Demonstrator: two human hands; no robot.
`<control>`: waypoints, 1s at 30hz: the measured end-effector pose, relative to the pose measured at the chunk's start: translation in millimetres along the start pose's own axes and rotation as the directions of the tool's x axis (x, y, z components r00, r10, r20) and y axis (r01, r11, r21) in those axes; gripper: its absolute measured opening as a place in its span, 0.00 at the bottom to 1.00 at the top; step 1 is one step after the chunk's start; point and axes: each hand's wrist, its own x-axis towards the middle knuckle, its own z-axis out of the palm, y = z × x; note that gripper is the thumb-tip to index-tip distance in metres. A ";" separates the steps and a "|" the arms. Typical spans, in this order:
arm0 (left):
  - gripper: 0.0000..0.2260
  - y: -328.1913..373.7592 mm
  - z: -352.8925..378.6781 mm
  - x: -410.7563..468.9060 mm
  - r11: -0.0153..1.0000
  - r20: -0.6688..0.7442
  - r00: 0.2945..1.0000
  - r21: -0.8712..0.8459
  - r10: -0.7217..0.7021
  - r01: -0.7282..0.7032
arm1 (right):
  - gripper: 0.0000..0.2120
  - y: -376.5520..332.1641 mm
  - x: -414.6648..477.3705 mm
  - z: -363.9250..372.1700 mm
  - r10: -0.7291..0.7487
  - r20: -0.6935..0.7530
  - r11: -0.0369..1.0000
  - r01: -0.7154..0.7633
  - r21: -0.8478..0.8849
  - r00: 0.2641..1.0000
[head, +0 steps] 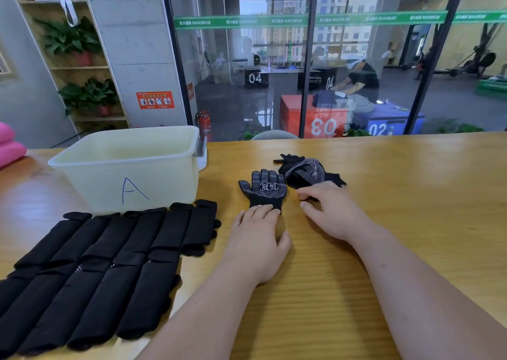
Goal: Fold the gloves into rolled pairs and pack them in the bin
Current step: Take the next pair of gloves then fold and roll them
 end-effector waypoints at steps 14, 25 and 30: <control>0.24 0.6 -1.5 -1.2 1.000 -0.050 0.998 -0.014 0.025 -0.026 | 0.20 19.6 0.9 -9.0 0.312 -0.103 0.932 -0.325 -0.159 0.944; 0.27 0.6 1.3 -1.3 1.000 -0.033 0.999 0.021 -0.018 0.019 | 0.22 26.8 3.7 1.9 0.246 -0.003 0.954 -0.243 -0.175 0.969; 0.29 0.1 1.5 0.3 0.999 0.006 1.000 0.028 -0.029 0.029 | 0.16 18.7 1.5 -11.4 0.213 -0.299 0.972 -0.232 -0.030 0.930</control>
